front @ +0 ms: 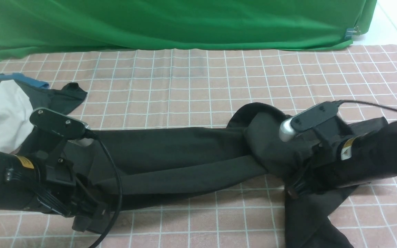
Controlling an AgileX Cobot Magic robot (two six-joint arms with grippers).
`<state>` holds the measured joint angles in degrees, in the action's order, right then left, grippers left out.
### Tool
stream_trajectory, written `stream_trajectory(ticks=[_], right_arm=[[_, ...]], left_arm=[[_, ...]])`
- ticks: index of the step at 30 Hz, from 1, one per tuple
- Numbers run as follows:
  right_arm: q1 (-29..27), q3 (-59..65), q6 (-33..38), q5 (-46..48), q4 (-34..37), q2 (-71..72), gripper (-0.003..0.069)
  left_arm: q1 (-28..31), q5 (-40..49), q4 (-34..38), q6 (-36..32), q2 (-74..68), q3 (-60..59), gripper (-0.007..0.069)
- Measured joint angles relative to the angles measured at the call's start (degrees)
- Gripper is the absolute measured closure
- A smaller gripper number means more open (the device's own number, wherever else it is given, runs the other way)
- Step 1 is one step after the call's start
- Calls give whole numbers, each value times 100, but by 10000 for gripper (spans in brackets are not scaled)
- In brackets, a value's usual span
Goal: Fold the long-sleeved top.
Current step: Spread the long sleeves with your arms and place them on the tabletop
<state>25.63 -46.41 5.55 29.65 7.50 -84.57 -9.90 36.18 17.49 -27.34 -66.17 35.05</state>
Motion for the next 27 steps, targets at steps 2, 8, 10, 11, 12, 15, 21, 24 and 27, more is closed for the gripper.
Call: stream_trajectory(ticks=[2,8,10,11,12,15,21,24,27], right_arm=[[0,-211,-171,445,5,257,578],[0,-1366,-308,502,247,668,578],[0,-1915,-308,-364,260,506,569],[-6,-2073,-288,-591,260,417,545],[-35,-2224,-280,-751,260,296,509],[-229,-2700,-276,-778,254,-43,222],[-999,-2954,-492,652,-96,-113,19],[-1750,-2950,-747,1980,-537,-56,120],[-2349,-2673,-807,2534,-593,-25,137]], left_arm=[[0,0,0,-52,0,0,589],[0,0,0,-108,0,0,589],[0,0,0,-115,0,0,589],[0,-4,0,-115,0,0,589],[0,-11,0,-115,0,0,589],[0,-11,0,-115,0,0,589],[0,67,0,-120,0,0,589],[0,98,0,-120,0,0,589],[0,115,24,-120,0,0,589]])
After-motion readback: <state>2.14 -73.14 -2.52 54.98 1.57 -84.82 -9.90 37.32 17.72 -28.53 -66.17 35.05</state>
